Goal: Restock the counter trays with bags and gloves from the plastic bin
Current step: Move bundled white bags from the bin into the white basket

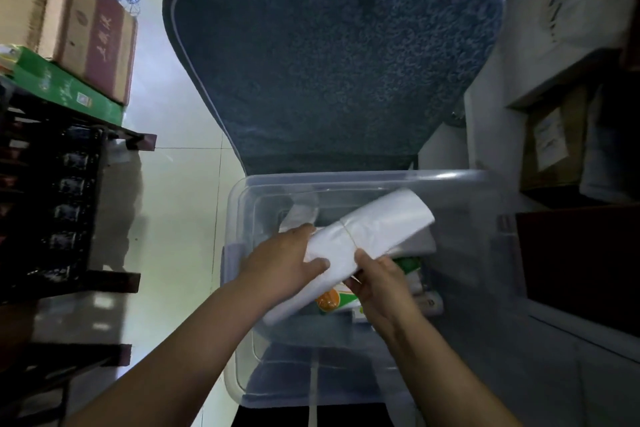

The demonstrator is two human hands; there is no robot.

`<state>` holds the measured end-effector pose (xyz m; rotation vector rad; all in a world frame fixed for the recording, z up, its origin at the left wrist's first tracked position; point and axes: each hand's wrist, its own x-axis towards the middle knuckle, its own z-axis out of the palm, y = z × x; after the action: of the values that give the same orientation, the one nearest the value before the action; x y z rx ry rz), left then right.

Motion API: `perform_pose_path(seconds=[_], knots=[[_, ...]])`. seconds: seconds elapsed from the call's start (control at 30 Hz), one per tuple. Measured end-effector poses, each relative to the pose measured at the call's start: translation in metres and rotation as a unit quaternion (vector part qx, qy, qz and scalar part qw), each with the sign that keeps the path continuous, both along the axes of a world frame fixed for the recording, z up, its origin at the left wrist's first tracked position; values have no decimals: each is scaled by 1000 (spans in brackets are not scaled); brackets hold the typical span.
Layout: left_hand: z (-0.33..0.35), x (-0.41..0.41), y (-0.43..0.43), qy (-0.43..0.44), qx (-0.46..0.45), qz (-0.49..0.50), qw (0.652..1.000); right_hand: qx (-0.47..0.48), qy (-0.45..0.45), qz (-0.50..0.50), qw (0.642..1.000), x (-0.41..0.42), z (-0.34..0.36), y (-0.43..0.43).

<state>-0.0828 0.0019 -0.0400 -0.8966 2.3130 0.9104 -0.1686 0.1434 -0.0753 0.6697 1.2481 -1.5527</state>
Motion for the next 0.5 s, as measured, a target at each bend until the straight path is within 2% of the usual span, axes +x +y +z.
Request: perform_pose_path(seconds=[0.07,0.1,0.17,0.27,0.37,0.43,0.5], knots=[[7,-4,-5,2,82,42,996,-41,1,12,999,4,8,0],[12,-5,-8,16,91,55,994,-48,7,18,999,5,10,0],[24,-3,-14,49,29,36,998,-30,17,3,999,8,9,0],[40,7,-24,110,-140,-15,984,87,15,-61,994,10,-8,6],[52,17,-39,147,-159,20,976,177,9,-54,983,5,-35,11],[52,22,-46,154,-165,54,973,209,-4,-15,978,0,-49,6],[50,27,-49,148,-175,85,970,212,-47,-41,975,-6,-67,1]])
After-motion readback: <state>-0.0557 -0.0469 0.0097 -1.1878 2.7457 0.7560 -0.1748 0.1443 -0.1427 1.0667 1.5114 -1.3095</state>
